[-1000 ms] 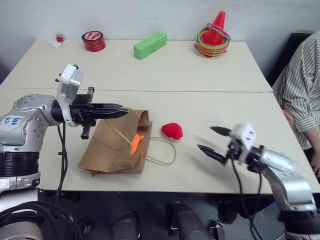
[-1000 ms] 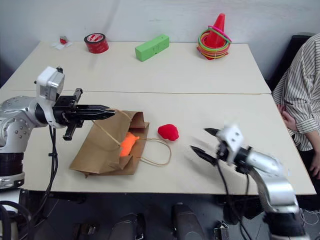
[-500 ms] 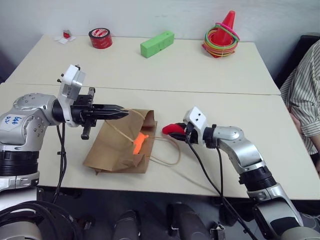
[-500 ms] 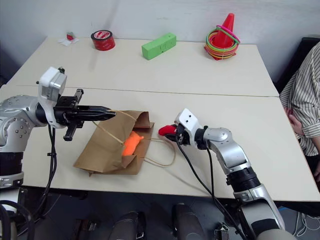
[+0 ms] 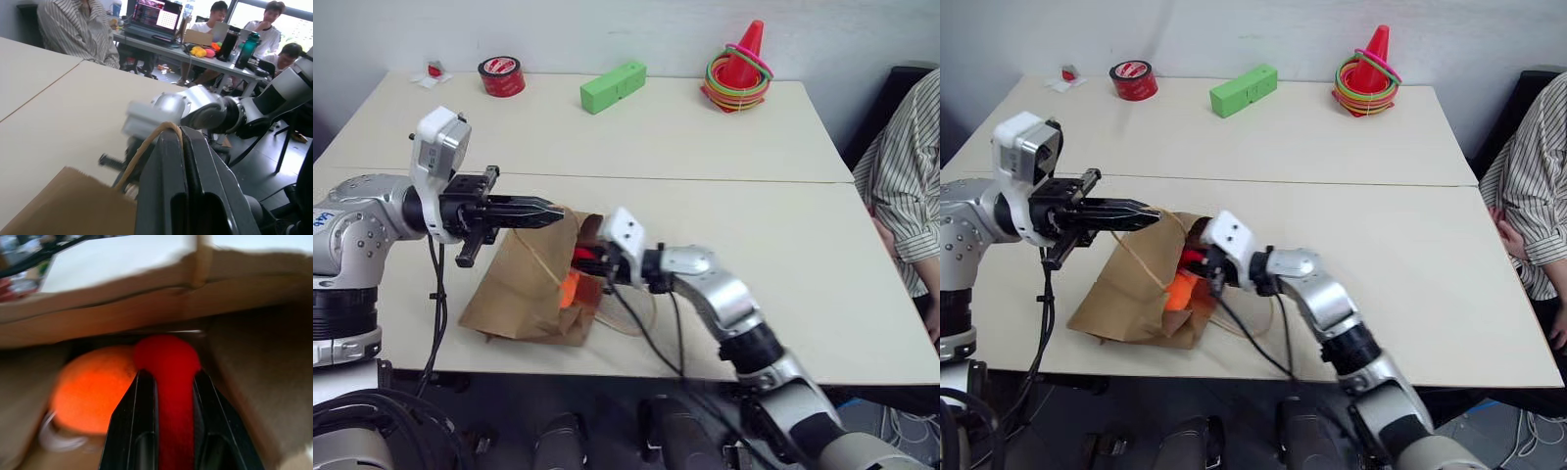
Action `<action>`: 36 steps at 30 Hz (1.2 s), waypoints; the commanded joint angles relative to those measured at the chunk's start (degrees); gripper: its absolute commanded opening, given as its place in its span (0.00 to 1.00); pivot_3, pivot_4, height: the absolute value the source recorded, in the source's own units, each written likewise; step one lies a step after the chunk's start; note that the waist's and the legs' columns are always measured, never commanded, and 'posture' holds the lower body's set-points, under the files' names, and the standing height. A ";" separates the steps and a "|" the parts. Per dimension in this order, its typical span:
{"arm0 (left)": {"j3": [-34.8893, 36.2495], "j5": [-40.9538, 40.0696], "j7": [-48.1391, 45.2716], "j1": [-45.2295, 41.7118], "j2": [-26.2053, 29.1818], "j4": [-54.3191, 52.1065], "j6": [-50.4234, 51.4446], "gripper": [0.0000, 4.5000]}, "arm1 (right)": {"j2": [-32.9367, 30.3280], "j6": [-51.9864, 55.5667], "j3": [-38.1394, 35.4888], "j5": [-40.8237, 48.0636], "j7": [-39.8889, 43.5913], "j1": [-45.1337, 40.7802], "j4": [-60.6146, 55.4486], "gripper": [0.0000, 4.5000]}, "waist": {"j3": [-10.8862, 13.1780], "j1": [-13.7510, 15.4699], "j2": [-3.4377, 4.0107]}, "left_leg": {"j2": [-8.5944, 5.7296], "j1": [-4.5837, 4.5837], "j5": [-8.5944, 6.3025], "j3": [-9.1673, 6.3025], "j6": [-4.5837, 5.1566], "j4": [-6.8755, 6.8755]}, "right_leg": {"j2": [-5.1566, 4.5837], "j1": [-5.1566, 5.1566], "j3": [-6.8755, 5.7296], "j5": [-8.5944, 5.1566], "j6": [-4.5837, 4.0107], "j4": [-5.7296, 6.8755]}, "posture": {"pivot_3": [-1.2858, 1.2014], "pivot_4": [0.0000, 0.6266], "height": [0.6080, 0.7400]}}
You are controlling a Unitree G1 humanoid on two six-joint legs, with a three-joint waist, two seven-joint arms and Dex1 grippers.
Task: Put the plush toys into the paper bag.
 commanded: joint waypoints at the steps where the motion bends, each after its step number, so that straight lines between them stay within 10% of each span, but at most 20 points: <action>1: 0.53 -1.79 -0.44 -0.58 0.48 -2.29 0.92 0.00 | 4.05 -5.52 -0.44 -2.61 -4.45 -2.83 6.14 0.07 | 0.00 -0.09 0.00 | -0.01 -0.01 -0.01 0.00 0.01 0.00 | -0.02 0.00 0.00 0.00 0.00 -0.02 | 0.52 0.24 1.00; 9: 1.14 -1.33 1.12 0.26 -1.01 -2.53 -0.31 0.00 | 11.09 -13.12 -0.85 -3.43 -4.46 -4.72 19.05 0.07 | -0.01 -0.37 -0.01 | 0.00 -0.01 -0.01 0.00 0.02 -0.03 | -0.02 -0.01 -0.01 0.00 0.00 -0.03 | 0.52 0.24 1.00; 21: 3.30 -1.23 3.25 4.64 -0.07 -3.73 -1.97 0.00 | -3.08 2.55 -3.01 6.01 15.78 -2.40 3.46 1.00 | -0.01 -0.09 -0.01 | -0.01 -0.02 -0.02 -0.04 0.03 -0.03 | -0.06 0.01 -0.04 0.00 0.00 -0.04 | 0.52 0.24 1.00; 28: 3.07 -1.33 3.19 5.16 0.24 -4.74 -2.27 0.00 | -14.69 12.12 -3.50 9.88 24.59 -3.06 1.41 1.00 | -0.01 -0.21 -0.02 | -0.01 0.00 -0.04 -0.03 0.06 -0.03 | -0.04 0.02 -0.04 0.00 0.00 -0.05 | 0.52 0.24 1.00; 36: 2.95 -1.52 3.25 5.41 0.38 -6.08 -1.99 0.00 | -12.45 9.69 0.13 2.02 21.92 -8.79 17.25 1.00 | -0.01 -0.57 -0.01 | 0.01 0.05 -0.02 0.03 0.04 -0.03 | 0.02 0.01 0.02 0.00 0.00 -0.04 | 0.52 0.24 1.00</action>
